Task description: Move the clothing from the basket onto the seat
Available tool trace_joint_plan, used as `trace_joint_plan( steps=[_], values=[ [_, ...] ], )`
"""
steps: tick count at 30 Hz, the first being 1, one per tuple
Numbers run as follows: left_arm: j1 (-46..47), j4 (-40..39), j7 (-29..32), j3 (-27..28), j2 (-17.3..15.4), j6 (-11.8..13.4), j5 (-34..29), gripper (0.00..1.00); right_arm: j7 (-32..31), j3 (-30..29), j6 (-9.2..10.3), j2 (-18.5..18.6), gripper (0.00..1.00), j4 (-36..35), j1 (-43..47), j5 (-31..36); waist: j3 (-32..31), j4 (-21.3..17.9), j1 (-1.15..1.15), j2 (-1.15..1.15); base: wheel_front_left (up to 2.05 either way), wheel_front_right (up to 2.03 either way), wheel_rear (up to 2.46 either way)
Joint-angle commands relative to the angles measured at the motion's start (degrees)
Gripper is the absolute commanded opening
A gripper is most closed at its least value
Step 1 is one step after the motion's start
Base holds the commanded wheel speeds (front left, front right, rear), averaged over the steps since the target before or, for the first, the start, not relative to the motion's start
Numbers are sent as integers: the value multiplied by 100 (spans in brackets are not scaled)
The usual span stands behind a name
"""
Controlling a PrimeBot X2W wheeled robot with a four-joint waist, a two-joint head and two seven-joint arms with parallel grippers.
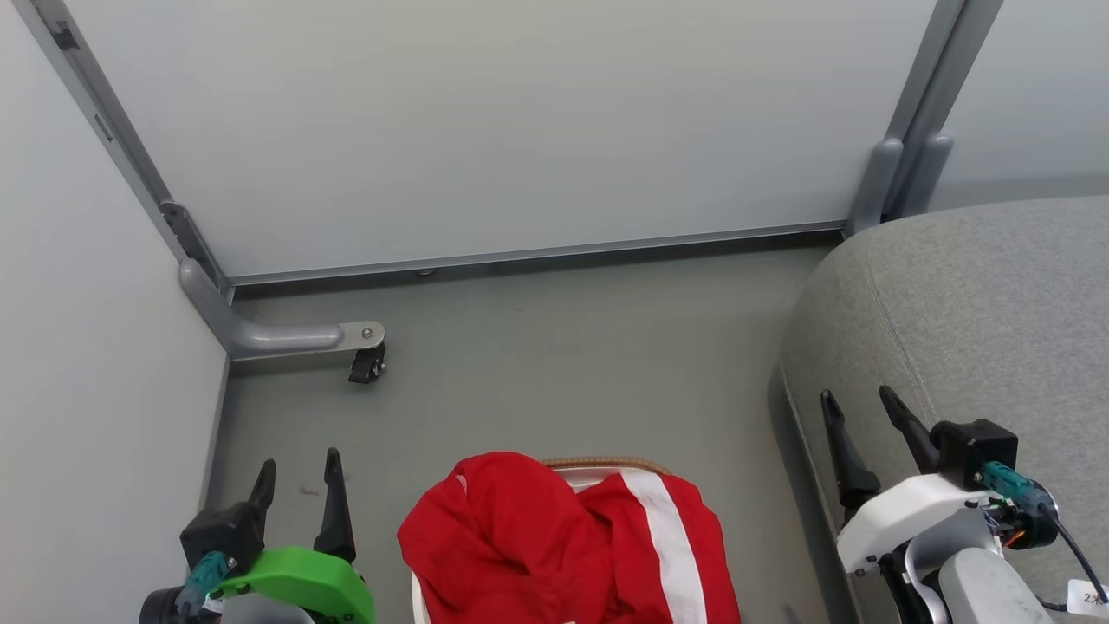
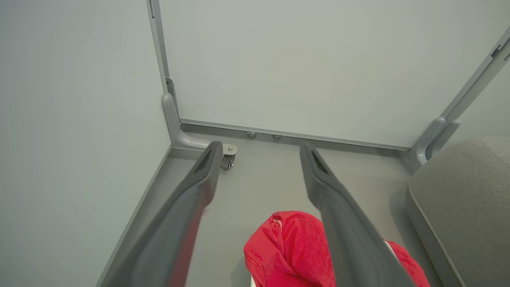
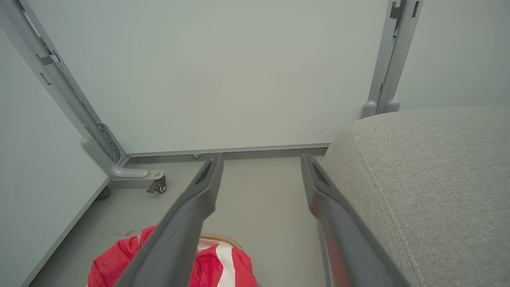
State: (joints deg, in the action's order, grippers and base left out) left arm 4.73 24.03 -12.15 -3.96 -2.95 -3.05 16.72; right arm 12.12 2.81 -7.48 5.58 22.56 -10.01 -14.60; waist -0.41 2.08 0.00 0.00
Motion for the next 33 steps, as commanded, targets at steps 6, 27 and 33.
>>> trace_joint_plan(
  steps=[6, 27, 33],
  values=[
    [-97, 115, -105, 26, 5, -49, -279, 100, 111, 52, -2, 2, 100, 215, -21, 344, 4, -2, 0, 0, 0, 0, 0],
    [387, 353, -314, -677, -5, -120, -452, 100, 316, 192, 0, -14, 100, 135, -545, 1080, 926, -284, 0, 0, 0, 0, 0],
    [775, 407, -303, -959, -11, -160, -481, 100, 309, 303, 0, 2, 100, -34, -912, 1126, 1515, -474, 0, 0, 0, 0, 0]
  ],
)
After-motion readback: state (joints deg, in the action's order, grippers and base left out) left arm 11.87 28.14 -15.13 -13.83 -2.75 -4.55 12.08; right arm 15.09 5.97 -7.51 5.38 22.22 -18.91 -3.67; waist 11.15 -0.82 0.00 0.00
